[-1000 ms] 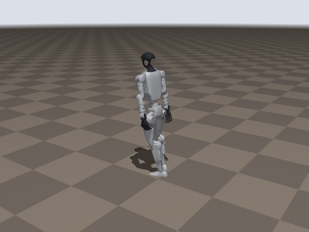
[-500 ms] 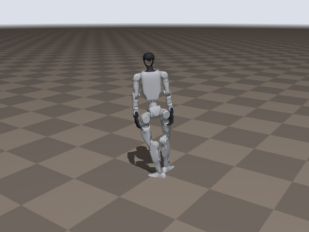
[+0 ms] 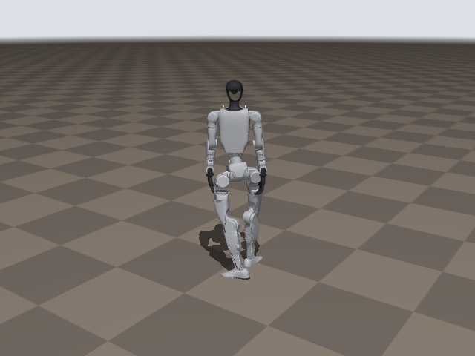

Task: In place motions

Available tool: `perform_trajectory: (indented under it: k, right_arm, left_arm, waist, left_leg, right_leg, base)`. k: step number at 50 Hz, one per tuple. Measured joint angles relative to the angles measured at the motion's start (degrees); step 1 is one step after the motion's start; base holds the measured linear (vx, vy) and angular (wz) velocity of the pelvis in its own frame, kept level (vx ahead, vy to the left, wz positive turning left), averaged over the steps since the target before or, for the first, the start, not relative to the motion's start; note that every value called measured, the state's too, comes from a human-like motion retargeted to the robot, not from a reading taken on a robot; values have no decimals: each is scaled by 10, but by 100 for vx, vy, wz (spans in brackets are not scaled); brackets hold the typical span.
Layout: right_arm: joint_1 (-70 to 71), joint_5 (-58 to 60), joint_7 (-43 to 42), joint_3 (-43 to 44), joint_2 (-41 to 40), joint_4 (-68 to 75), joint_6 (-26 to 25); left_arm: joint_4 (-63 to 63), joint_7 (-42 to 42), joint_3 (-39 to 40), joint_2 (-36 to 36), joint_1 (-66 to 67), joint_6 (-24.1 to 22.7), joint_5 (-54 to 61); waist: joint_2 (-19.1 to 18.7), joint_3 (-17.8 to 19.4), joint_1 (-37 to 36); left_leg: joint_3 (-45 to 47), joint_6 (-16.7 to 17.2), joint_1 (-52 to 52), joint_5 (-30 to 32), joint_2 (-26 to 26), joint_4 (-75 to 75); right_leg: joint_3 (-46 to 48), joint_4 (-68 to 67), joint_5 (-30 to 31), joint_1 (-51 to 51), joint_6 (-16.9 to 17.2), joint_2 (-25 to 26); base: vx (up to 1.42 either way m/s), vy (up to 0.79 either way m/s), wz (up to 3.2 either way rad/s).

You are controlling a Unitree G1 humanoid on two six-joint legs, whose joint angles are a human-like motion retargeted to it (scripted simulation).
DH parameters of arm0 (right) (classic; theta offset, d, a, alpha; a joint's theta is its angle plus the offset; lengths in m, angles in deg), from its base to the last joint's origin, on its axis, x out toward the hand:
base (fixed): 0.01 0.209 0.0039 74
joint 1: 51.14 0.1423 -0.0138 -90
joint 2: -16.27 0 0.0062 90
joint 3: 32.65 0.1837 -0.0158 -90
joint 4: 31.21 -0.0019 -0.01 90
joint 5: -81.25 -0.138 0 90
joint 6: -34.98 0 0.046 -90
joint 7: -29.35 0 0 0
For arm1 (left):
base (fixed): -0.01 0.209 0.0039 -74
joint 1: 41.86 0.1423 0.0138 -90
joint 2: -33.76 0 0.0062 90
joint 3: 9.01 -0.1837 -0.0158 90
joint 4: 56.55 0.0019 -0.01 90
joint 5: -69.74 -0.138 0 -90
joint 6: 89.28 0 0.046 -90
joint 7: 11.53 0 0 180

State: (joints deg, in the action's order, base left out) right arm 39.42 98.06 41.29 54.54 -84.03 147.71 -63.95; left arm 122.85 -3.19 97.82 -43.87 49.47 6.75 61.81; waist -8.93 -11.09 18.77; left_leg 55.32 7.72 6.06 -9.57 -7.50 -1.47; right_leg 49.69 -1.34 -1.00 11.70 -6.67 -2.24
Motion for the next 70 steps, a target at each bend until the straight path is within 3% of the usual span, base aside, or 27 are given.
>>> perform_trajectory:
  k: [3, 5, 7, 10, 12, 15, 20, 25, 28, 30, 34, 37, 42, 53, 58, 63, 67, 70]
  right_arm:
    - [5, 9, -2, -8, 1, -5, -1]
    - [12, 12, -5, -18, 2, -6, -1]
    - [15, 9, -7, -17, 2, -9, 2]
    - [20, 2, -2, -13, 6, -11, 3]
    - [24, -1, -1, -12, 11, -8, 3]
    - [35, -2, -7, -9, 22, -1, 0]
    - [40, -7, -10, -5, 34, 3, 1]
    - [33, -8, -4, 4, 36, 8, 0]
    - [23, -14, -8, 7, 31, 17, 0]
    - [15, -16, -7, 5, 28, 26, -2]
    - [1, -18, -14, 8, 14, 38, -5]
    - [-10, -29, -7, 12, 11, 41, 2]
    - [-21, -3, -4, 8, 15, 51, -4]
    - [-1, -19, -6, 19, 23, 31, -3]
    - [5, -30, -1, 18, 23, 11, 1]
    - [8, -46, -8, 13, 17, 3, 10]
    - [8, -53, -11, 14, 17, 24, 21]
    - [2, -53, -22, 17, 21, 45, 26]
  left_arm:
    - [4, -7, 13, -1, 20, 0, 5]
    - [4, -11, 27, -3, 31, 0, 8]
    - [2, -15, 26, -6, 37, -1, 11]
    - [-2, -15, 23, -11, 38, 0, 13]
    - [-4, -16, 22, -7, 35, 1, 15]
    - [-12, -18, 23, 6, 25, -3, 21]
    - [-32, -13, 7, 21, 18, -13, 19]
    - [-27, -20, -19, 25, 12, -15, 3]
    - [-21, -19, -26, 22, 12, -13, -5]
    - [-19, -20, -25, 20, 17, -13, -9]
    - [-12, -20, -19, 17, 17, -10, -10]
    - [-12, -23, -27, 13, 11, -10, -7]
    - [-15, -22, -23, 17, 8, -7, -9]
    - [-30, -11, -28, 20, 5, -8, -15]
    - [-26, -5, -22, 17, 1, -4, -18]
    - [-32, 4, -24, 4, -13, -2, -22]
    - [-39, 4, -32, -12, -33, 2, -37]
    - [-49, 0, -43, -21, -48, -3, -40]
  waist:
    - [9, 5, 47]
    - [37, -3, -3]
    - [70, -4, -23]
    - [101, 7, -36]
    - [98, 17, -48]
    - [91, 31, -66]
    - [90, 53, -93]
    - [63, 58, -96]
    - [40, 61, -95]
    - [28, 56, -84]
    - [28, 45, -71]
    - [31, 47, -67]
    - [28, 22, -68]
    - [24, 18, -64]
    - [13, 12, -85]
    - [-9, 31, -54]
    - [-4, 54, -10]
    - [11, 60, -18]
  left_leg:
    - [-44, -18, 6, 33, -18, -45]
    - [3, -37, 22, 57, -11, -84]
    - [-7, -83, 14, 79, -19, -159]
    - [-91, -147, -50, 63, -72, -342]
    - [-205, -128, -108, 47, -72, -408]
    - [-328, -115, -163, 29, -23, -430]
    - [-340, -137, -174, -25, 16, -377]
    - [-348, -118, -170, -72, 52, -256]
    - [-333, -101, -143, -4, 56, -139]
    - [-360, -90, -116, -3, 75, -91]
    - [-328, -72, -101, 23, 64, -58]
    - [-330, -81, -84, 26, 76, -37]
    - [-325, -84, -88, 26, 85, -23]
    - [-330, -91, -94, 21, 95, -18]
    - [-337, -87, -123, 18, 81, -30]
    - [-419, -87, -154, 39, 63, -31]
    - [-535, -90, -178, 68, 85, -39]
    - [-606, -85, -201, 85, 110, -51]
  right_leg:
    - [22, 9, 2, -18, -3, -9]
    - [-44, 2, -12, -25, 0, -14]
    - [-75, -3, -16, -36, 4, -40]
    - [-99, -3, -16, -53, 6, -64]
    - [-110, -2, -15, -60, 3, -56]
    - [-128, -3, -12, -63, 2, -50]
    - [-160, -8, -7, -70, 4, -57]
    - [-177, -4, -6, -76, 5, -35]
    - [-183, -3, -10, -86, 4, -4]
    - [-183, -4, -13, -91, 3, 11]
    - [-186, -9, -16, -92, 4, 9]
    - [-179, -7, -17, -103, 7, 8]
    - [-185, -3, -15, -93, 13, 5]
    - [-180, -4, -10, -88, 24, -1]
    - [-188, -46, -25, -65, 32, -4]
    - [-266, -128, -14, -18, 41, -3]
    - [-512, -145, 2, 14, 87, 37]
    - [-549, -135, -17, 7, 106, 39]
  base:
    - [-6, 5, 33]
    - [-11, 4, -232]
    - [-10, 1, -155]
    - [-9, 1, -75]
    - [-17, 5, -91]
    - [-20, 10, -86]
    - [-16, 10, -86]
    - [-6, 5, -53]
    - [6, -2, -44]
    - [16, -4, -20]
    - [6, -5, -11]
    - [4, -6, 8]
    - [10, -3, -7]
    - [3, -6, 3]
    - [2, -14, -3]
    - [-8, -23, 129]
    - [-10, -29, 268]
    - [-4, -41, 237]
